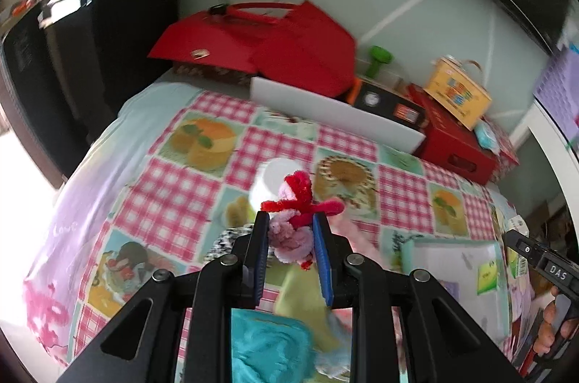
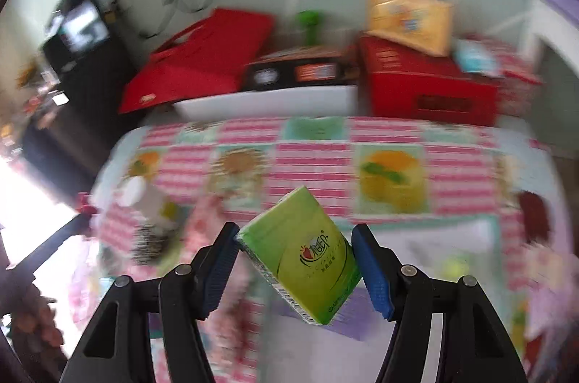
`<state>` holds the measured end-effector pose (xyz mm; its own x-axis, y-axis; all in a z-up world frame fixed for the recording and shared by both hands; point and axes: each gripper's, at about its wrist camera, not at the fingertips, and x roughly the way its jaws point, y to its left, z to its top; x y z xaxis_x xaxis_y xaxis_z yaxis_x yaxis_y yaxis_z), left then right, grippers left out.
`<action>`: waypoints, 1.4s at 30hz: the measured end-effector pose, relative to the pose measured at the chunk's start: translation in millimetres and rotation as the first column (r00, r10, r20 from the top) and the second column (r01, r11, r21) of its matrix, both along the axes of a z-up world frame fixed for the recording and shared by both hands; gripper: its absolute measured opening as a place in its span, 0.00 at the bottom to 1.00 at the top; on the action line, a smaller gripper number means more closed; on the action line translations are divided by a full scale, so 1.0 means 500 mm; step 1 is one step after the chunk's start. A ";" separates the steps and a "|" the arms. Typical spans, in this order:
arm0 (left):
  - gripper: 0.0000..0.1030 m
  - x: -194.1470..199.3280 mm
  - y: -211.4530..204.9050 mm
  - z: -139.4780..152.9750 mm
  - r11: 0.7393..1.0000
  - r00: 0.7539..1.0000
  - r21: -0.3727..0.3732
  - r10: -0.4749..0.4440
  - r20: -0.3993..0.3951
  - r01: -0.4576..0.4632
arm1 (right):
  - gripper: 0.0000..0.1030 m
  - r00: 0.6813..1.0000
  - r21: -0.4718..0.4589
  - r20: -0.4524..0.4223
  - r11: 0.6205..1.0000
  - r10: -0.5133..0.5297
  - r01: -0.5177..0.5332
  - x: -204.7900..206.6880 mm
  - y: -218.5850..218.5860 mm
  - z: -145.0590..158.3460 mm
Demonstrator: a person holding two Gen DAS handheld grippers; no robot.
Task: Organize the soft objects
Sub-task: 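Carry the pink plush toy and yellow-green tissue pack over the white tray with both grippers, then open both grippers to drop the plush toy and tissue pack into the tray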
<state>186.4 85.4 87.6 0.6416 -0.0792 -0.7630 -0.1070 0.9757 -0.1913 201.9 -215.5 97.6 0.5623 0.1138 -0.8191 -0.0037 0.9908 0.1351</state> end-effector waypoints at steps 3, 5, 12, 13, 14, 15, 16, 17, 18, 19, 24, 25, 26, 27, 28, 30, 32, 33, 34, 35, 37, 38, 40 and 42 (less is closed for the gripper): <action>0.24 -0.003 -0.059 0.006 0.997 0.997 0.028 -0.073 0.007 0.072 | 0.65 0.994 -0.053 0.013 0.992 -0.110 0.110 -0.043 -0.048 -0.003; 0.24 -0.005 -0.098 0.008 0.992 0.993 0.048 -0.117 0.009 0.116 | 0.65 0.984 -0.044 0.011 0.983 -0.177 0.178 -0.069 -0.084 -0.008; 0.24 -0.019 -0.253 -0.001 0.947 0.954 0.117 -0.299 -0.008 0.297 | 0.65 0.939 -0.079 -0.004 0.936 -0.345 0.343 -0.127 -0.177 -0.041; 0.24 -0.021 -0.274 -0.006 0.938 0.946 0.124 -0.323 -0.015 0.323 | 0.65 0.934 -0.077 -0.009 0.932 -0.356 0.355 -0.129 -0.187 -0.047; 0.24 -0.023 -0.298 -0.012 0.927 0.936 0.132 -0.351 -0.024 0.351 | 0.65 0.927 -0.077 -0.016 0.925 -0.375 0.373 -0.134 -0.199 -0.053; 0.24 -0.025 -0.318 -0.017 0.918 0.928 0.140 -0.371 -0.033 0.372 | 0.65 0.918 -0.081 -0.021 0.915 -0.397 0.394 -0.138 -0.211 -0.057; 0.24 -0.026 -0.337 -0.024 0.907 0.919 0.146 -0.392 -0.044 0.394 | 0.65 0.912 -0.085 -0.025 0.910 -0.410 0.407 -0.137 -0.215 -0.064; 0.24 -0.027 -0.358 -0.034 0.896 0.908 0.150 -0.415 -0.060 0.419 | 0.65 0.903 -0.088 -0.035 0.902 -0.428 0.423 -0.140 -0.224 -0.071; 0.24 -0.026 -0.374 -0.043 0.887 0.899 0.150 -0.431 -0.073 0.437 | 0.65 0.897 -0.087 -0.046 0.897 -0.439 0.434 -0.143 -0.230 -0.078; 0.24 -0.027 -0.389 -0.054 0.878 0.890 0.147 -0.447 -0.089 0.455 | 0.65 0.893 -0.087 -0.056 0.893 -0.447 0.441 -0.143 -0.234 -0.086; 0.25 -0.030 -0.448 -0.108 0.842 0.850 0.139 -0.497 -0.175 0.521 | 0.65 0.878 -0.121 -0.124 0.885 -0.463 0.450 -0.140 -0.252 -0.140; 0.25 -0.028 -0.457 -0.120 0.837 0.843 0.136 -0.502 -0.194 0.530 | 0.65 0.873 -0.126 -0.134 0.882 -0.468 0.453 -0.139 -0.256 -0.149; 0.25 -0.030 -0.469 -0.135 0.829 0.834 0.140 -0.507 -0.219 0.541 | 0.65 0.871 -0.130 -0.146 0.881 -0.470 0.454 -0.138 -0.258 -0.159; 0.25 -0.034 -0.475 -0.141 0.825 0.829 0.145 -0.509 -0.232 0.547 | 0.65 0.870 -0.132 -0.156 0.883 -0.467 0.451 -0.137 -0.259 -0.165; 0.25 -0.036 -0.483 -0.152 0.819 0.823 0.152 -0.511 -0.249 0.554 | 0.65 0.871 -0.131 -0.165 0.885 -0.463 0.446 -0.136 -0.260 -0.172; 0.25 -0.043 -0.501 -0.168 0.804 0.807 0.158 -0.521 -0.276 0.573 | 0.65 0.875 -0.125 -0.182 0.893 -0.449 0.433 -0.134 -0.260 -0.182; 0.25 -0.049 -0.512 -0.174 0.792 0.795 0.158 -0.534 -0.287 0.589 | 0.65 0.877 -0.128 -0.190 0.897 -0.441 0.423 -0.132 -0.258 -0.189; 0.26 -0.051 -0.518 -0.177 0.786 0.789 0.159 -0.541 -0.291 0.597 | 0.65 0.877 -0.133 -0.192 0.897 -0.441 0.422 -0.132 -0.258 -0.191; 0.28 -0.053 -0.523 -0.179 0.779 0.783 0.162 -0.547 -0.297 0.606 | 0.66 0.876 -0.141 -0.196 0.896 -0.442 0.421 -0.131 -0.259 -0.193; 0.33 -0.056 -0.527 -0.180 0.773 0.778 0.167 -0.551 -0.302 0.612 | 0.66 0.874 -0.146 -0.195 0.894 -0.445 0.423 -0.131 -0.260 -0.194; 0.42 -0.059 -0.528 -0.178 0.770 0.777 0.174 -0.552 -0.303 0.614 | 0.66 0.870 -0.142 -0.193 0.890 -0.454 0.433 -0.131 -0.266 -0.194; 0.45 -0.060 -0.528 -0.175 0.771 0.780 0.176 -0.550 -0.300 0.611 | 0.66 0.869 -0.135 -0.191 0.889 -0.456 0.437 -0.132 -0.269 -0.193; 0.46 -0.057 -0.523 -0.169 0.776 0.785 0.178 -0.545 -0.293 0.605 | 0.67 0.870 -0.131 -0.190 0.890 -0.455 0.437 -0.132 -0.270 -0.192; 0.46 -0.056 -0.518 -0.161 0.783 0.794 0.178 -0.539 -0.281 0.595 | 0.67 0.871 -0.133 -0.188 0.891 -0.453 0.434 -0.130 -0.268 -0.192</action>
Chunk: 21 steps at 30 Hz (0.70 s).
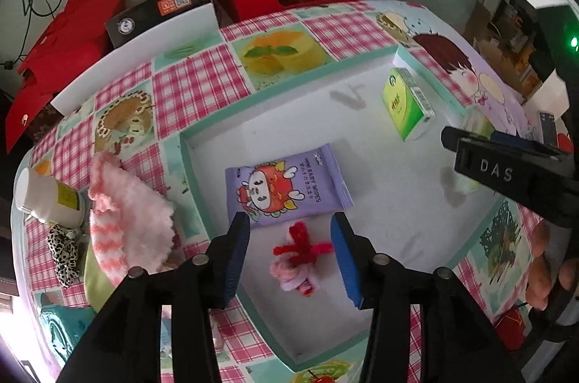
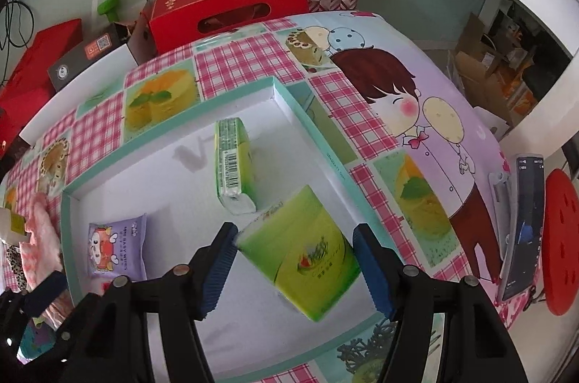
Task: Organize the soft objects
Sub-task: 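Open both grippers to drop the plush toy and tissue pack into the tray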
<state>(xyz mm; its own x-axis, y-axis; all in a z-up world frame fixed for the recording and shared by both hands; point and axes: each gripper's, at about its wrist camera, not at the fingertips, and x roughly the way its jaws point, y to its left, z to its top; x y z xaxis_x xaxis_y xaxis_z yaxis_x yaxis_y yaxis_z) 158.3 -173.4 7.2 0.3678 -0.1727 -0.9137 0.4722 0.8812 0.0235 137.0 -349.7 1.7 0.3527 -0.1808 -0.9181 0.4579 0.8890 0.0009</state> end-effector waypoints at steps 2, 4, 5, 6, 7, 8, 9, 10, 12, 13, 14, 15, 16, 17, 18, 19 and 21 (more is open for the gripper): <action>0.46 0.002 0.008 0.009 1.000 1.000 -0.010 0.015 0.009 -0.015 | 0.67 1.000 -0.006 0.004 1.000 0.007 -0.007 0.001 0.005 0.003; 0.46 0.006 0.018 0.016 0.999 0.999 -0.023 0.032 0.015 -0.032 | 0.67 1.000 -0.010 0.007 1.000 0.010 -0.010 0.003 0.008 0.005; 0.46 0.008 0.022 0.017 0.999 0.999 -0.027 0.039 0.017 -0.039 | 0.67 1.000 -0.010 0.009 1.000 0.012 -0.012 0.003 0.009 0.006; 0.46 0.011 0.026 0.019 0.998 0.999 -0.031 0.046 0.018 -0.046 | 0.67 1.000 -0.010 0.010 1.000 0.015 -0.015 0.004 0.011 0.007; 0.48 0.013 0.031 0.020 0.998 0.998 -0.033 0.055 0.019 -0.055 | 0.68 1.000 -0.009 0.011 1.000 0.017 -0.017 0.005 0.012 0.007; 0.56 0.017 0.037 0.022 0.997 0.997 -0.035 0.069 0.020 -0.069 | 0.71 1.000 -0.008 0.014 1.000 0.020 -0.020 0.006 0.015 0.007; 0.63 0.020 0.041 0.022 0.996 0.997 -0.036 0.079 0.021 -0.078 | 0.75 0.999 -0.006 0.018 1.000 0.026 -0.026 0.008 0.018 0.008; 0.75 0.024 0.046 0.022 0.995 0.995 -0.036 0.093 0.023 -0.092 | 0.86 0.999 -0.006 0.023 0.999 0.036 -0.036 0.009 0.022 0.009; 0.76 0.030 0.059 0.026 0.992 0.992 -0.042 0.122 0.031 -0.121 | 0.92 0.997 -0.016 0.038 0.998 0.061 -0.060 0.012 0.035 0.016; 0.76 0.034 0.065 0.027 0.990 0.990 -0.048 0.137 0.029 -0.135 | 0.92 0.997 -0.020 0.046 0.998 0.068 -0.068 0.013 0.040 0.020; 0.76 0.038 0.073 0.029 0.987 0.988 -0.057 0.152 0.026 -0.151 | 0.92 0.996 -0.021 0.055 0.997 0.075 -0.074 0.014 0.046 0.023; 0.76 0.040 0.080 0.030 0.985 0.986 -0.062 0.164 0.023 -0.162 | 0.92 0.994 -0.018 0.063 0.996 0.084 -0.083 0.015 0.051 0.027; 0.76 0.044 0.090 0.032 0.982 0.984 -0.067 0.179 0.022 -0.177 | 0.92 0.994 -0.015 0.068 0.996 0.090 -0.089 0.016 0.056 0.029; 0.76 0.047 0.099 0.035 0.979 0.981 -0.071 0.192 0.024 -0.190 | 0.92 0.993 -0.012 0.072 0.995 0.096 -0.095 0.017 0.060 0.031; 0.76 0.047 0.106 0.038 0.977 0.979 -0.075 0.201 0.026 -0.198 | 0.92 0.992 -0.012 0.076 0.995 0.098 -0.097 0.018 0.064 0.033; 0.76 0.050 0.121 0.047 0.973 0.975 -0.086 0.218 0.033 -0.215 | 0.92 0.992 -0.011 0.080 0.995 0.102 -0.101 0.019 0.067 0.034; 0.76 0.053 0.146 0.063 0.964 0.968 -0.109 0.247 0.047 -0.241 | 0.92 0.990 -0.003 0.090 0.994 0.108 -0.108 0.020 0.073 0.038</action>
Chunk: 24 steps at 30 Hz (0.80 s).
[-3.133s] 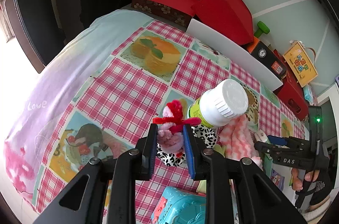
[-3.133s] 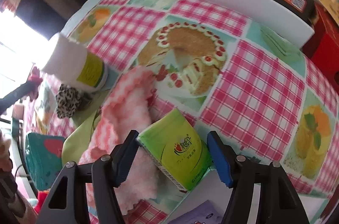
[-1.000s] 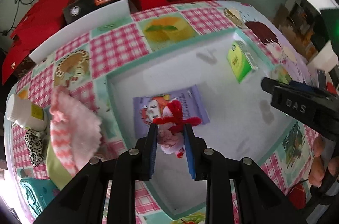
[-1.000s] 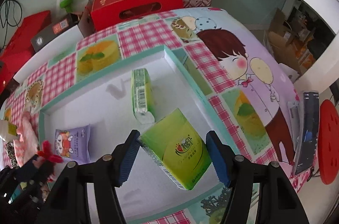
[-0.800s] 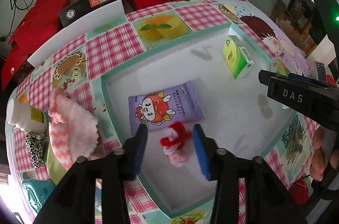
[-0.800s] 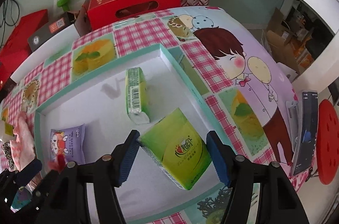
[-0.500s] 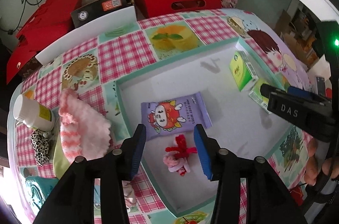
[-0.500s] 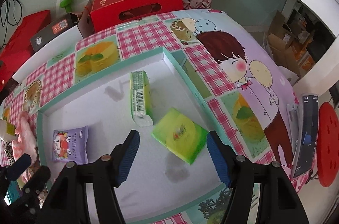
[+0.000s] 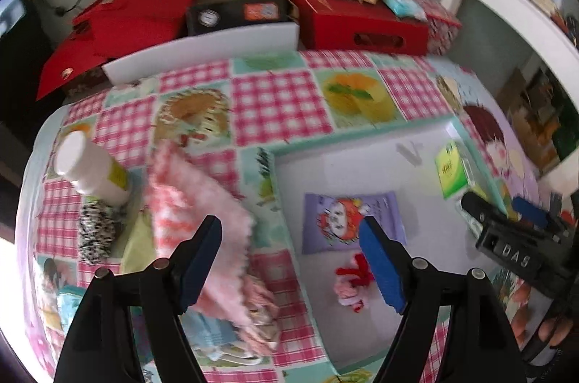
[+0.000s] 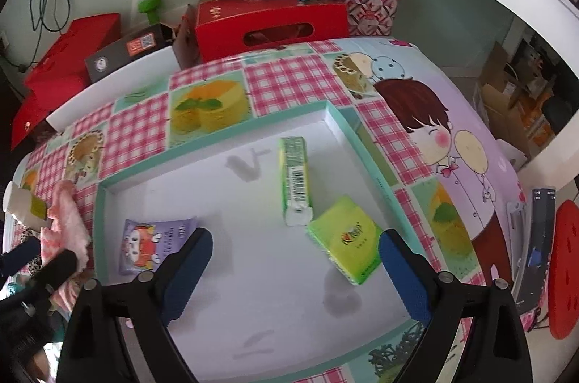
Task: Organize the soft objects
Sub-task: 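Open both grippers to drop the plush toy and tissue pack into the tray, then move both grippers back over the pile of soft items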
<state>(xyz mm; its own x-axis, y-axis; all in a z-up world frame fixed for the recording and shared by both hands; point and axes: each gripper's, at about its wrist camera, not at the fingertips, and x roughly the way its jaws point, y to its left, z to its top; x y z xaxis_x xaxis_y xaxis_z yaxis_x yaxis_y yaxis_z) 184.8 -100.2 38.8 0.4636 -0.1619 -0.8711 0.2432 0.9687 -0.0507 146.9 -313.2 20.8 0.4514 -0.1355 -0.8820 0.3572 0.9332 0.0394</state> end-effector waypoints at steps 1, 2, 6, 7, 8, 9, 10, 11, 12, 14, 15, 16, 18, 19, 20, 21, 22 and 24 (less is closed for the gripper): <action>0.76 0.002 0.023 0.014 1.000 1.000 -0.014 0.026 0.017 -0.026 | 0.92 1.000 0.003 0.005 1.000 0.003 -0.003 0.000 0.003 0.002; 0.76 0.004 0.041 0.023 0.999 0.999 -0.022 0.047 0.028 -0.046 | 0.92 1.000 0.006 0.010 1.000 0.008 -0.008 0.000 0.008 0.004; 0.76 0.008 0.148 0.059 0.981 0.978 -0.041 0.192 0.078 -0.190 | 0.92 0.998 0.013 0.033 0.998 0.055 -0.056 0.005 0.038 0.012; 0.76 0.008 0.186 0.066 0.969 0.965 -0.040 0.245 0.088 -0.242 | 0.92 0.997 0.017 0.040 0.997 0.068 -0.069 0.007 0.046 0.014; 0.76 0.006 0.213 0.070 0.959 0.955 -0.038 0.282 0.094 -0.280 | 0.92 0.995 0.023 0.048 0.996 0.087 -0.088 0.009 0.059 0.016; 0.76 0.005 0.242 0.073 0.946 0.941 -0.036 0.323 0.099 -0.321 | 0.92 0.993 0.024 0.056 0.994 0.104 -0.105 0.011 0.071 0.019; 0.76 0.002 0.273 0.074 0.930 0.925 -0.034 0.367 0.102 -0.366 | 0.92 0.991 0.023 0.060 0.993 0.116 -0.118 0.012 0.081 0.021; 0.76 -0.001 0.306 0.075 0.910 0.904 -0.032 0.415 0.103 -0.414 | 0.92 0.989 0.019 0.065 0.991 0.134 -0.135 0.013 0.096 0.023; 0.76 -0.005 0.331 0.073 0.893 0.887 -0.031 0.449 0.103 -0.449 | 0.92 0.986 0.017 0.069 0.988 0.154 -0.155 0.016 0.110 0.025; 0.77 -0.012 0.383 0.069 0.857 0.852 -0.030 0.514 0.097 -0.514 | 0.96 0.979 0.021 0.077 0.981 0.191 -0.193 0.020 0.138 0.027; 0.77 -0.017 0.401 0.066 0.844 0.839 -0.031 0.535 0.094 -0.535 | 0.97 0.974 0.029 0.081 0.977 0.210 -0.213 0.022 0.153 0.027; 0.77 -0.021 0.421 0.063 0.831 0.827 -0.033 0.556 0.090 -0.555 | 1.00 0.970 0.037 0.086 0.972 0.228 -0.231 0.024 0.167 0.027; 0.77 -0.029 0.457 0.055 0.803 0.799 -0.041 0.595 0.084 -0.594 | 1.00 0.959 0.052 0.098 0.961 0.266 -0.272 0.029 0.196 0.027; 0.77 -0.034 0.478 0.050 0.784 0.781 -0.044 0.620 0.078 -0.619 | 1.00 0.953 0.057 0.106 0.955 0.284 -0.291 0.031 0.209 0.027; 0.79 -0.036 0.495 0.046 0.770 0.767 -0.047 0.638 0.072 -0.636 | 1.00 0.945 0.065 0.114 0.947 0.306 -0.314 0.034 0.224 0.026; 0.83 -0.039 0.504 0.042 0.762 0.759 -0.048 0.648 0.067 -0.646 | 1.00 0.938 0.076 0.118 0.939 0.325 -0.335 0.037 0.239 0.024; 0.89 -0.038 0.516 0.037 0.754 0.751 -0.052 0.657 0.062 -0.655 | 1.00 0.934 0.082 0.121 0.934 0.336 -0.347 0.039 0.249 0.023; 0.90 -0.035 0.531 0.026 0.743 0.741 -0.060 0.669 0.051 -0.667 | 1.00 0.922 0.089 0.129 0.922 0.364 -0.376 0.045 0.274 0.020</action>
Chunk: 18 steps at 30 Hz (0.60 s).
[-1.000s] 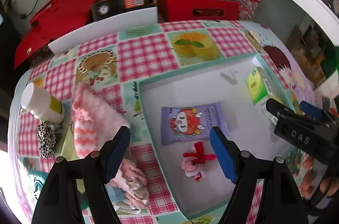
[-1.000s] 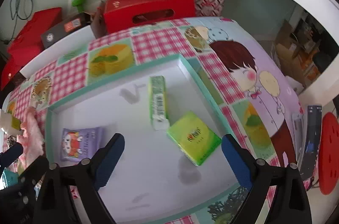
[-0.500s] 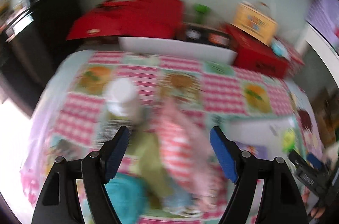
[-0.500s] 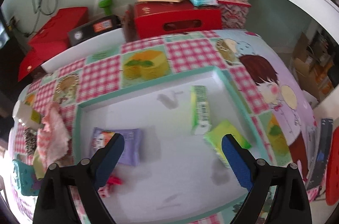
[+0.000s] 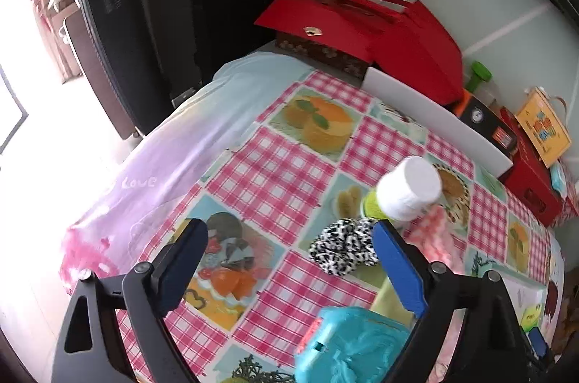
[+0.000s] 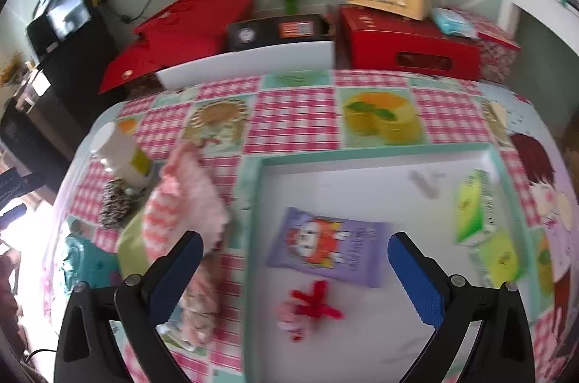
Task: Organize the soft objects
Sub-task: 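Move both grippers back over the pile of soft items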
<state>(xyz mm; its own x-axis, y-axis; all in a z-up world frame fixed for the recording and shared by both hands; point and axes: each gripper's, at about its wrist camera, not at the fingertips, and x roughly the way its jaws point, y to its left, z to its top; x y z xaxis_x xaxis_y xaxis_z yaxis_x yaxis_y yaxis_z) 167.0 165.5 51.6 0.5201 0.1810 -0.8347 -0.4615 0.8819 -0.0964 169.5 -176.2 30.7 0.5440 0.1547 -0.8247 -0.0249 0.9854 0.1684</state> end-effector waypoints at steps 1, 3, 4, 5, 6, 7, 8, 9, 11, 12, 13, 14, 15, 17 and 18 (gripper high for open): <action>0.90 0.002 0.005 -0.007 1.000 1.000 -0.010 0.003 -0.007 -0.003 | 1.00 1.000 0.000 0.000 1.000 0.010 -0.010 0.002 0.009 -0.002; 0.90 0.009 0.011 -0.024 1.000 1.000 -0.028 -0.002 -0.023 0.001 | 1.00 0.999 -0.001 0.001 0.999 0.035 -0.035 0.009 0.030 -0.004; 0.90 0.013 0.011 -0.030 0.999 0.999 -0.034 -0.007 -0.031 0.005 | 1.00 0.999 -0.002 0.004 0.999 0.047 -0.047 0.013 0.040 -0.005; 0.90 0.019 0.012 -0.038 0.999 0.999 -0.043 -0.012 -0.040 0.011 | 1.00 0.998 -0.004 0.009 0.998 0.063 -0.063 0.018 0.053 -0.005; 0.90 0.023 0.012 -0.044 0.999 0.999 -0.050 -0.019 -0.048 0.016 | 1.00 0.997 -0.005 0.012 0.997 0.075 -0.075 0.023 0.063 -0.005; 0.90 0.028 0.013 -0.052 0.998 0.998 -0.058 -0.028 -0.057 0.025 | 1.00 0.996 -0.004 0.015 0.996 0.088 -0.088 0.029 0.072 -0.006; 0.90 0.031 0.015 -0.055 0.998 0.998 -0.061 -0.032 -0.059 0.029 | 1.00 0.995 0.000 0.018 0.995 0.102 -0.102 0.033 0.082 -0.007; 0.90 0.036 0.016 -0.058 0.997 0.998 -0.066 -0.035 -0.059 0.031 | 1.00 0.993 0.007 0.022 0.993 0.117 -0.117 0.038 0.093 -0.008; 0.90 0.047 0.020 -0.067 0.995 0.997 -0.083 -0.051 -0.063 0.046 | 1.00 0.990 0.028 0.026 0.989 0.141 -0.142 0.045 0.111 -0.011; 0.90 0.055 0.020 -0.072 0.993 0.995 -0.095 -0.070 -0.068 0.063 | 1.00 0.988 0.039 0.022 0.987 0.156 -0.156 0.049 0.121 -0.014; 0.90 0.060 0.020 -0.076 0.992 0.994 -0.103 -0.081 -0.073 0.074 | 1.00 0.986 0.044 0.017 0.985 0.167 -0.167 0.053 0.128 -0.017; 0.90 0.068 0.019 -0.081 0.990 0.992 -0.112 -0.098 -0.082 0.088 | 1.00 0.984 0.045 0.011 0.983 0.176 -0.176 0.058 0.137 -0.022; 0.90 0.073 0.019 -0.084 0.988 0.991 -0.118 -0.107 -0.086 0.096 | 1.00 0.984 0.045 0.006 0.983 0.181 -0.181 0.062 0.142 -0.025; 0.90 0.082 0.017 -0.089 0.984 0.988 -0.138 -0.124 -0.088 0.111 | 1.00 0.982 0.060 -0.002 0.981 0.187 -0.187 0.072 0.150 -0.031; 0.90 0.087 0.016 -0.091 0.982 0.987 -0.146 -0.133 -0.090 0.119 | 1.00 0.982 0.074 -0.010 0.980 0.187 -0.186 0.078 0.150 -0.035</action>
<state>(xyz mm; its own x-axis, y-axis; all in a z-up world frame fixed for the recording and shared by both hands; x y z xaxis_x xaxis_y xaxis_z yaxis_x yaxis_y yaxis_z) 210.4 173.6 6.2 0.4447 -0.0029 -0.8957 -0.3612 0.9145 -0.1823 208.4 -101.2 13.4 0.4865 0.3115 -0.8163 -0.2035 0.9490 0.2408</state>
